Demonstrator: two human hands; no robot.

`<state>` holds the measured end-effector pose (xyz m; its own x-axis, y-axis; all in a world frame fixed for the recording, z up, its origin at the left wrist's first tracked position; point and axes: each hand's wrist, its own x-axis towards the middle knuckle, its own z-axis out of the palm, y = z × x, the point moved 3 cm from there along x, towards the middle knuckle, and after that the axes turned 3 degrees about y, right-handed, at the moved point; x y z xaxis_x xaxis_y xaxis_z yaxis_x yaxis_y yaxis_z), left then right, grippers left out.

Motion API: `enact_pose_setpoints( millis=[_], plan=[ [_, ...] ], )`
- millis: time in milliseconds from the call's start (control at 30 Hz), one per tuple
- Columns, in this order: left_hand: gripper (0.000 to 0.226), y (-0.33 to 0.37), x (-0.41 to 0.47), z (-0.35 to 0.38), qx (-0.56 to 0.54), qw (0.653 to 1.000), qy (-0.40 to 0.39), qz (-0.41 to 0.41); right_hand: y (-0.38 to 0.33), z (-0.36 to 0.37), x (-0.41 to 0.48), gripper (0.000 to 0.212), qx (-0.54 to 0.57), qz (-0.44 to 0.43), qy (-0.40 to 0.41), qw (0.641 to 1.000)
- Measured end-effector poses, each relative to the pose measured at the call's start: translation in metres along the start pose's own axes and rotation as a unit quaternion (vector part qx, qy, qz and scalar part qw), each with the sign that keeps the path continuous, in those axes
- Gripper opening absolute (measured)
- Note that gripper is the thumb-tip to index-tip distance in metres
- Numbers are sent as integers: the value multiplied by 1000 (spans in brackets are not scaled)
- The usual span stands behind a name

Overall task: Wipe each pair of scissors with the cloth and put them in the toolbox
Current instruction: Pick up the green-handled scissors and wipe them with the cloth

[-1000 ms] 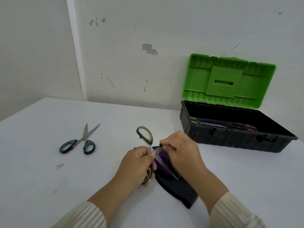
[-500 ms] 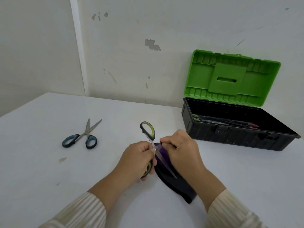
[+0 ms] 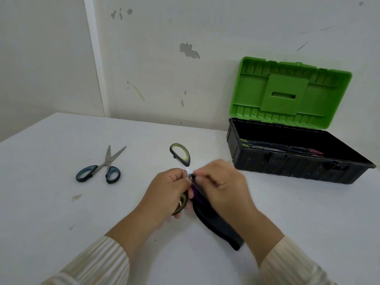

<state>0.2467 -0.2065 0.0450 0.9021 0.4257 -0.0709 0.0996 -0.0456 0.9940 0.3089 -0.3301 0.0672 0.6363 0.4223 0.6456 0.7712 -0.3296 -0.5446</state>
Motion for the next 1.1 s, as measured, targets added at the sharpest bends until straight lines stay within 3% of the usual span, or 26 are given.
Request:
enact_pose_setpoints(
  millis=[67, 167, 267, 467, 633, 767, 800, 867, 967, 1100],
  plan=[
    [28, 0, -2, 0, 9, 1000, -5, 1, 8, 9, 3, 14, -23, -10, 0, 1000],
    [26, 0, -2, 0, 14, 1000, -11, 8, 31, -14, 15, 17, -9, 107, 88, 990],
    [22, 1, 0, -1, 22, 1000, 8, 18, 30, -31, 14, 24, 66, 185, 75, 978],
    [23, -1, 2, -4, 4, 997, 63, 36, 0, 2, 1, 16, 20, 126, -175, 976],
    [23, -2, 11, -21, -75, 985, 157, 18, 10, -3, 3, 17, -13, 142, -208, 968],
    [18, -1, 16, -36, -222, 947, 230, 8, 11, -6, 1, 8, -97, 70, -194, 974],
    [18, -1, 16, -35, -263, 938, 226, 5, 5, -3, 0, 16, -92, 59, -184, 977],
    [19, -2, 14, -25, -325, 925, 194, -3, -10, 9, -5, 26, -48, 75, -178, 980],
    [21, -6, 6, -4, -358, 922, 148, -19, -23, 28, -13, 16, 110, 182, -172, 962],
    [18, -3, 5, 4, -384, 916, 116, -20, -9, 23, -13, 12, 183, 271, -152, 933]
  ],
)
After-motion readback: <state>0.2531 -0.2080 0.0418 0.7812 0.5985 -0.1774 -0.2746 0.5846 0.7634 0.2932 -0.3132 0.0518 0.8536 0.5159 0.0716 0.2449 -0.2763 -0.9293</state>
